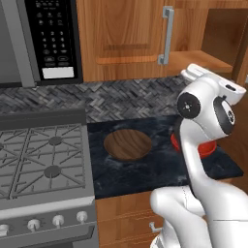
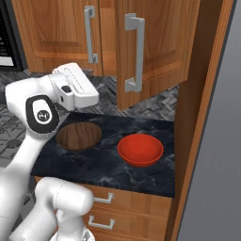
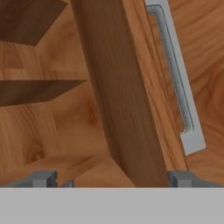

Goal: Open the cabinet. Pick the bowls from the counter and place them in the cabinet. Then close the cabinet.

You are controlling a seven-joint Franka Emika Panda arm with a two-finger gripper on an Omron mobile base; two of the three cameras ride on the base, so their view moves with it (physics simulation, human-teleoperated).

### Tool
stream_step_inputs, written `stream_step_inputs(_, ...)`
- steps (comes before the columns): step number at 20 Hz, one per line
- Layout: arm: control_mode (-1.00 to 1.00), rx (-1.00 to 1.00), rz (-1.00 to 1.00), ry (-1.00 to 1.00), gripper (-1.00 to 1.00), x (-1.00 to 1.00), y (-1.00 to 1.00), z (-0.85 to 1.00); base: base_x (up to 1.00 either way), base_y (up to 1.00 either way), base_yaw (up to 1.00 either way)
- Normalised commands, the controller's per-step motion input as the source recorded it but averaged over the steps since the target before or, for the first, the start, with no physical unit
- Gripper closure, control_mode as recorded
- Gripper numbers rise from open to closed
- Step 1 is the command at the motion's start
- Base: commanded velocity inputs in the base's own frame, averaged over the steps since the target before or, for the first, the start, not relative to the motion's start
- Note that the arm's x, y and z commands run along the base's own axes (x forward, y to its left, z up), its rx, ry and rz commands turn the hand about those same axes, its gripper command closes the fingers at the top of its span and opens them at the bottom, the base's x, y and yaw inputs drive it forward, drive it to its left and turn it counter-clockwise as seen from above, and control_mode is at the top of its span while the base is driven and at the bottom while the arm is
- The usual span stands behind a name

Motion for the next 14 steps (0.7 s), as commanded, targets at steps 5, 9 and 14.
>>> stream_step_inputs(5, -1.00, 0.00, -0.05, 0.03, -1.00, 0.42, -0.21, -0.07, 0.00, 0.00, 0.00)
stream_step_inputs(9, -1.00, 0.00, -0.05, 0.00, -1.00, 0.25, -0.29, -0.01, 0.00, 0.00, 0.00)
stream_step_inputs(14, -1.00, 0.00, -0.06, 0.00, -1.00, 0.10, -0.47, -0.02, 0.00, 0.00, 0.00)
